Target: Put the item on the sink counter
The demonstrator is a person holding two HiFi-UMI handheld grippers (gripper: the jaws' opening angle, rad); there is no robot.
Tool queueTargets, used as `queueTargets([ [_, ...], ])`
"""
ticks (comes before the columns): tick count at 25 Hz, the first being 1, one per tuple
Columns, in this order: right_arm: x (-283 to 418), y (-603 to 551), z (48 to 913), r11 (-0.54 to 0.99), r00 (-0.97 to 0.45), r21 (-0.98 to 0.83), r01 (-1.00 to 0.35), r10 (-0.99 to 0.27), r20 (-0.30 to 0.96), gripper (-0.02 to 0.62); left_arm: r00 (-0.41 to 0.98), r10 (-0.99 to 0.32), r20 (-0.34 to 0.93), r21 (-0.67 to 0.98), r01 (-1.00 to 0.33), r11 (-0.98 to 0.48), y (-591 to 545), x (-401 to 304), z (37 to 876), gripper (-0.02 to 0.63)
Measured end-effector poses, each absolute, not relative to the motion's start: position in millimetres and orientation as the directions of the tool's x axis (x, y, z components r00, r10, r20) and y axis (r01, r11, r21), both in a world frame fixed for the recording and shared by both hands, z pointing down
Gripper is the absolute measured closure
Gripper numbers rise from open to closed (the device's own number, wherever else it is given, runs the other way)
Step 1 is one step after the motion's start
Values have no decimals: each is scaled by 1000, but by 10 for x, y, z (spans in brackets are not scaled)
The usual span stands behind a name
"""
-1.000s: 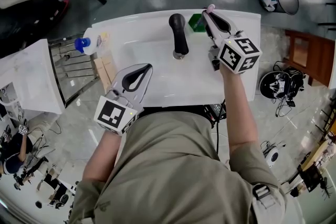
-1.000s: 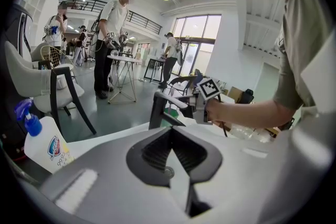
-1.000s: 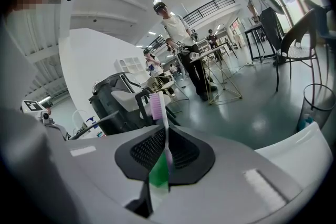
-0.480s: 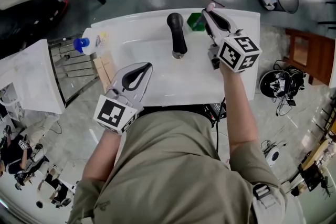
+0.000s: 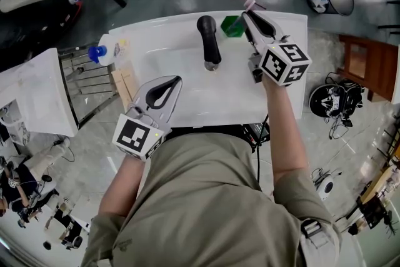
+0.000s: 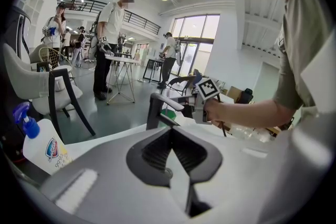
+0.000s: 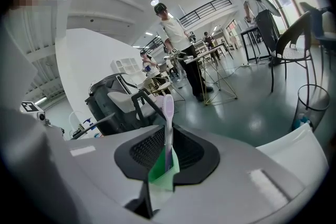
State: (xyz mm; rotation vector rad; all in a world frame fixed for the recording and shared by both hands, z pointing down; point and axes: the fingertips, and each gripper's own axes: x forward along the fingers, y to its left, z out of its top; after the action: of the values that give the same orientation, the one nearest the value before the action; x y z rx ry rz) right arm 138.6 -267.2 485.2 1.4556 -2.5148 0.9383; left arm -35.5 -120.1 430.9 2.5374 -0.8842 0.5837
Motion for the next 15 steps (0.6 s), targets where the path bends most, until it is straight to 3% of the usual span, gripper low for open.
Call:
queueTargets([
  [15, 1486, -2515, 4606, 362, -528, -445, -819, -780, 337, 554, 723, -492, 485, 207, -642, -738, -1112, -260, 4199, 600],
])
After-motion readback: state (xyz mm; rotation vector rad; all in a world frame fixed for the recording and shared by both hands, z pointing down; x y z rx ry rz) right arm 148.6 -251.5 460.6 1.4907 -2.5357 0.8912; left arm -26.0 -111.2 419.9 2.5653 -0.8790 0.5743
